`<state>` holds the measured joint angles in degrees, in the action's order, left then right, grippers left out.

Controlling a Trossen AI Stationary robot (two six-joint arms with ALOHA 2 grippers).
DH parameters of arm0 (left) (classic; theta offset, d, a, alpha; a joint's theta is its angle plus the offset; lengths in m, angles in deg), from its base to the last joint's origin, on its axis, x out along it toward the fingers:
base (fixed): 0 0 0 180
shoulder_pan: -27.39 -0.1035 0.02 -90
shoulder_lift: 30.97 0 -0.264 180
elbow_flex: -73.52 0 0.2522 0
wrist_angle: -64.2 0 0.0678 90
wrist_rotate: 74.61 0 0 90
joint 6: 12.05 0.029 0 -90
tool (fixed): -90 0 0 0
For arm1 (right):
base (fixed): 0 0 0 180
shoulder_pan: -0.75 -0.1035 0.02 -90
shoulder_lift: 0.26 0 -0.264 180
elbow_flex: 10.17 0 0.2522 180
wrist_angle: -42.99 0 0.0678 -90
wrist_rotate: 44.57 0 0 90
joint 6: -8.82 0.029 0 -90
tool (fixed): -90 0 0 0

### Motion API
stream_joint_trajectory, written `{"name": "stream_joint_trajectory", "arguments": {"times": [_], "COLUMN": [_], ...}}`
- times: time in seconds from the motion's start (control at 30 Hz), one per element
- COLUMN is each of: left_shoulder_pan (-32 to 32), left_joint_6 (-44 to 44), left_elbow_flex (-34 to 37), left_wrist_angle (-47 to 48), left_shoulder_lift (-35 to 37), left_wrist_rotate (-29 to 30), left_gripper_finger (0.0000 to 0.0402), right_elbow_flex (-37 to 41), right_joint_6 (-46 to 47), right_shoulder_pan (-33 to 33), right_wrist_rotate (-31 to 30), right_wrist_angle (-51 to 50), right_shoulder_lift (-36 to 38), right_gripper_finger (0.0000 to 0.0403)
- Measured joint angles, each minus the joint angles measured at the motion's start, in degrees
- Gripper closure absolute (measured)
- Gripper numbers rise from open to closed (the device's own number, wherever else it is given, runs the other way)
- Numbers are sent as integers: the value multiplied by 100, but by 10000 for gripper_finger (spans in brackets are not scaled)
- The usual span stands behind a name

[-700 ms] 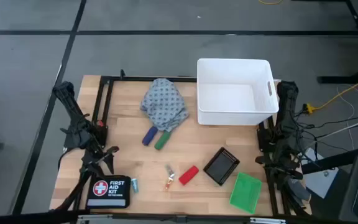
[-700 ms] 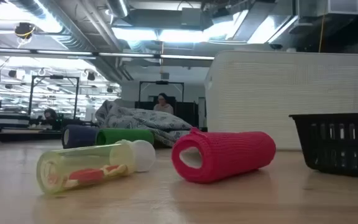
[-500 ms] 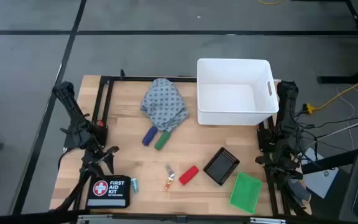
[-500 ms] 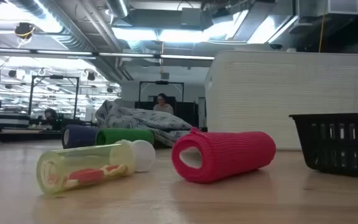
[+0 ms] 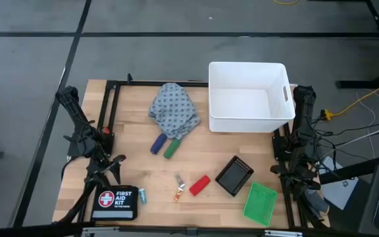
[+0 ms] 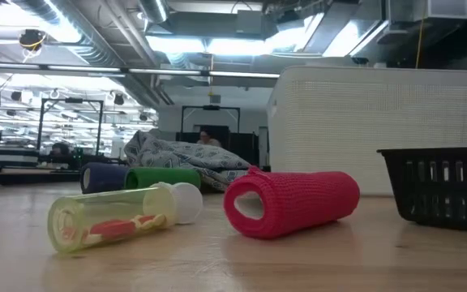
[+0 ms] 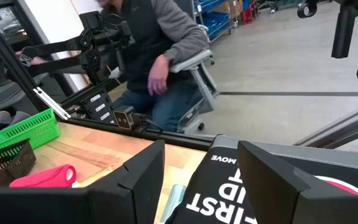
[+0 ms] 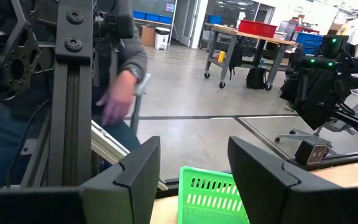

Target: Pick & Place Medicine items

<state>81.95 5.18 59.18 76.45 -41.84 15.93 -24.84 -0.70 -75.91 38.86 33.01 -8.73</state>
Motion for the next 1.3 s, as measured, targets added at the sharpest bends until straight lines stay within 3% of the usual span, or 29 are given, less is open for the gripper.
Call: {"name": "stream_joint_trajectory", "arguments": {"times": [0.57, 0.8, 1.13, 1.3], "left_shoulder_pan": [0, -1, 1, 0], "left_joint_6": [1, 1, -1, 0], "left_elbow_flex": [0, -1, -1, 0], "left_wrist_angle": [-1, 0, 1, 1], "left_shoulder_lift": [0, 0, 0, 0], "left_wrist_rotate": [0, 1, 0, -11], "left_gripper_finger": [203, 203, 203, 203], "right_elbow_flex": [1, 2, 2, 2], "right_joint_6": [2, -7, -1667, -2142], "right_shoulder_pan": [0, 1, 13, 11], "right_wrist_rotate": [-3, -341, -2550, -2691], "right_wrist_angle": [2, 116, 1081, 1077], "right_shoulder_lift": [-2, -1, 1, -2], "right_gripper_finger": [213, 213, 213, 213]}}
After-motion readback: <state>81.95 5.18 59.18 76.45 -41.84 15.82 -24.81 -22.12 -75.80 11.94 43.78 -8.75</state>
